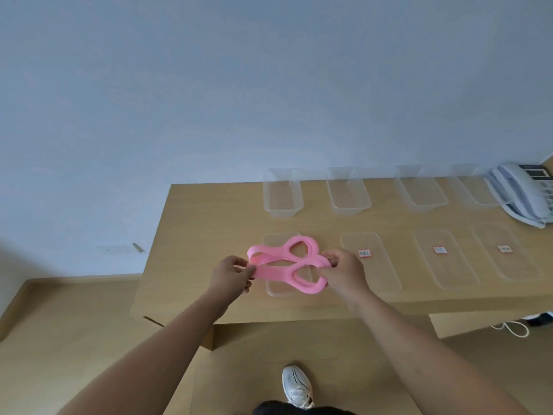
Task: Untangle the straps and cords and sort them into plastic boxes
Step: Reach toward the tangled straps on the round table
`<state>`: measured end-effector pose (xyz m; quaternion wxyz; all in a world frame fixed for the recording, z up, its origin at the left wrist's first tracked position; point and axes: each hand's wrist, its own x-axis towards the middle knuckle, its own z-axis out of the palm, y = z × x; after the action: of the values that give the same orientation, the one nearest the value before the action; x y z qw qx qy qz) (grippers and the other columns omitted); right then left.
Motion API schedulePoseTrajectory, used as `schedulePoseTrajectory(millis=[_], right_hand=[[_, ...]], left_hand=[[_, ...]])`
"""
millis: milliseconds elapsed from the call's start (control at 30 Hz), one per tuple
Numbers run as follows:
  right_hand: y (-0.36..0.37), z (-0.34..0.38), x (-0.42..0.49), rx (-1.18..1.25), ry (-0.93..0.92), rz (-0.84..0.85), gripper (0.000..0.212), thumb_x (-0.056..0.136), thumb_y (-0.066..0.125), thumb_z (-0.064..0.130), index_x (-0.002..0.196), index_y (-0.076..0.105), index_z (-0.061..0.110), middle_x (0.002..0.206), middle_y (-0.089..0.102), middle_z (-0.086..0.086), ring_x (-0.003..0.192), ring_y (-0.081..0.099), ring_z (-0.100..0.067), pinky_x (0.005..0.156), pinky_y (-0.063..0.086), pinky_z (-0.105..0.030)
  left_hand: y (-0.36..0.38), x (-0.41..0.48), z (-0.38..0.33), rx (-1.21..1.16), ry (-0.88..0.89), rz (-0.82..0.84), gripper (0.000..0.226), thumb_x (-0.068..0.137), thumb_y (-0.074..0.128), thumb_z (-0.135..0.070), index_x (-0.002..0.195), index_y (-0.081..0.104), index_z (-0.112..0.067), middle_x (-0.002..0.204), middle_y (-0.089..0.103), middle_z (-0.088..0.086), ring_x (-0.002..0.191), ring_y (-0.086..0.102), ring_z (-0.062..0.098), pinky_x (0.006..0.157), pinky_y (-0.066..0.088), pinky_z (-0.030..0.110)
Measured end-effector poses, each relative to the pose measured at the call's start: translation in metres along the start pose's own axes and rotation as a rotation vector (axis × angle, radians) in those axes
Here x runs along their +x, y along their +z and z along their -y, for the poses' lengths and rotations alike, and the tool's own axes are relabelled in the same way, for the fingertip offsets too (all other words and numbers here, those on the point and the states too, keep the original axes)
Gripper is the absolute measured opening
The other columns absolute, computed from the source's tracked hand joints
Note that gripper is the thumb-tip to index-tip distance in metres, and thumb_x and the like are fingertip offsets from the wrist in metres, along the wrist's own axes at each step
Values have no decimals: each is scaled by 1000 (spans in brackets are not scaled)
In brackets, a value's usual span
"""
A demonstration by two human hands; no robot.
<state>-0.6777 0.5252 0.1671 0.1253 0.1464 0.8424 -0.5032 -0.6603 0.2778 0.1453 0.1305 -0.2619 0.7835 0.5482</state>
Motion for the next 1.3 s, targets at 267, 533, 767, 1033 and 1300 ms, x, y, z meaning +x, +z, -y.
schedulePoseTrajectory(millis=[267,533,767,1033,1300], right_hand=[[18,-9,21,-428,-320,-48,36,86,70,14,122,66,11,115,65,-9,107,57,-33,86,43,-34],[103,8,-23,-553,-836,351,47,81,79,17,124,66,4,119,65,-13,116,58,-35,99,49,-46],[192,9,-84,-691,-994,805,51,89,71,28,137,60,11,136,57,-11,128,47,-32,112,37,-41],[284,6,-200,-838,-1200,1131,57,94,61,41,147,47,24,146,47,1,137,36,-19,114,32,-32],[381,12,-322,-887,-1301,1254,58,95,61,39,148,45,23,145,46,5,137,34,-14,113,32,-27]], left_hand=[[1,4,27,472,56,-166,26,94,69,-36,116,70,-20,107,70,-4,94,61,15,76,42,28],[-36,-88,96,492,-13,-289,25,95,67,-33,119,70,-24,112,69,-3,100,66,21,85,53,37],[-70,-195,170,423,-296,-519,34,98,63,-39,128,66,-24,121,69,-1,109,64,20,88,47,31],[-120,-317,261,183,-507,-840,30,92,70,-33,121,69,-23,110,69,-3,105,65,21,87,47,31],[-186,-410,354,15,-590,-969,30,96,69,-29,125,68,-19,115,67,2,106,64,21,94,50,36]])
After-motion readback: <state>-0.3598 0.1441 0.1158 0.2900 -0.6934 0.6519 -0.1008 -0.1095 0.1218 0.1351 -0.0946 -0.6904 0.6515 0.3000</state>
